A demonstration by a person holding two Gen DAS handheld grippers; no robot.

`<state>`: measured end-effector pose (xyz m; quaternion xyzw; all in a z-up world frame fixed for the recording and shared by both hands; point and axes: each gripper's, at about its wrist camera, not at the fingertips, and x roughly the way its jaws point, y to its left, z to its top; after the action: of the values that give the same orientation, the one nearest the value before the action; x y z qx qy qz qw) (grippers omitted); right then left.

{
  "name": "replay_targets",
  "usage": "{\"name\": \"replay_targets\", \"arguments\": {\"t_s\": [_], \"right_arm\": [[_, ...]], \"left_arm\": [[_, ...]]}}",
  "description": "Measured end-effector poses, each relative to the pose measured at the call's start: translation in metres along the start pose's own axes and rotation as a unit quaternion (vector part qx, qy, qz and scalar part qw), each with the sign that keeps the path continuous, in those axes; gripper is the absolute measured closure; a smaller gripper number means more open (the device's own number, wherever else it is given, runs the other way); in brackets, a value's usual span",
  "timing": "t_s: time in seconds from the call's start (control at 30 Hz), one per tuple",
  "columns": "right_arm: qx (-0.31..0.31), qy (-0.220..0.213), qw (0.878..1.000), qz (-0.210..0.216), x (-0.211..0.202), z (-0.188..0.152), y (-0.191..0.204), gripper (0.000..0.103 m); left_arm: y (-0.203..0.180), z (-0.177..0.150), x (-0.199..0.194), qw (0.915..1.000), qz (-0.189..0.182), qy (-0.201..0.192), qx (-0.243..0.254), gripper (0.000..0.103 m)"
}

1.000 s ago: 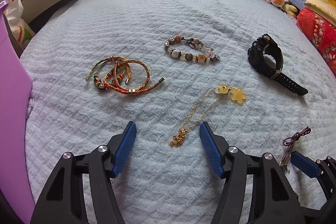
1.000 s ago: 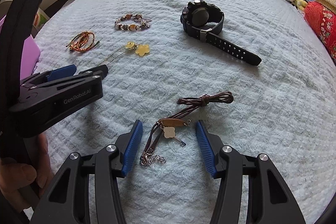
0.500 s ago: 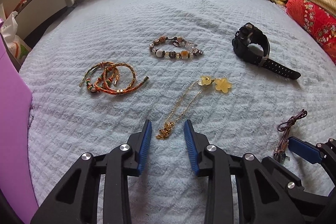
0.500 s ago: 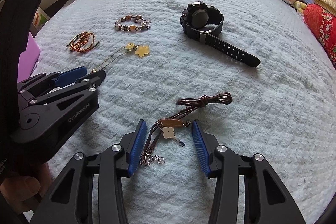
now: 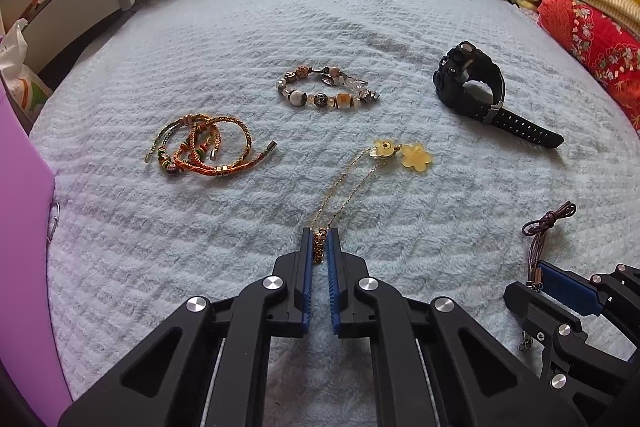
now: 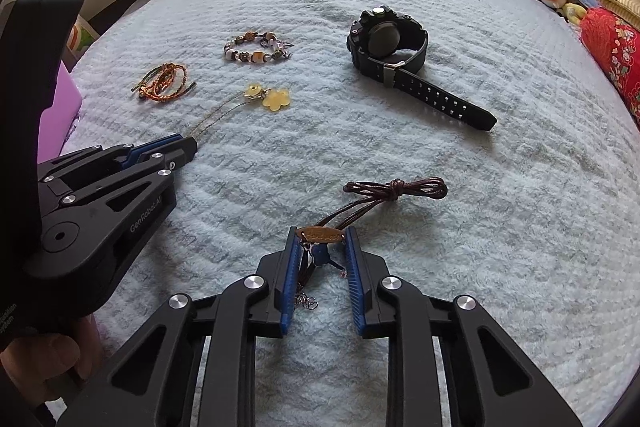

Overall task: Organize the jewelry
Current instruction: 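Carry the gold chain with the left gripper while the right carries the brown cord to the tub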

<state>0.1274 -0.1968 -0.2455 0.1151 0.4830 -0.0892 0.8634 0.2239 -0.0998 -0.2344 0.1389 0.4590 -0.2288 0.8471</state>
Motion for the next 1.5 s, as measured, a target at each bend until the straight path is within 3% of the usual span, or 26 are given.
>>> {"name": "replay_targets", "arguments": {"t_s": [0.77, 1.5], "right_arm": [[0.007, -0.005, 1.000, 0.013, -0.037, 0.008, -0.009, 0.082], [-0.043, -0.017, 0.998, 0.047, -0.145, 0.039, -0.015, 0.082]], "left_arm": [[-0.002, 0.004, -0.037, 0.9996, -0.016, 0.018, -0.017, 0.099], [0.015, 0.032, -0.158, 0.9958, 0.010, 0.014, -0.090, 0.099]]}}
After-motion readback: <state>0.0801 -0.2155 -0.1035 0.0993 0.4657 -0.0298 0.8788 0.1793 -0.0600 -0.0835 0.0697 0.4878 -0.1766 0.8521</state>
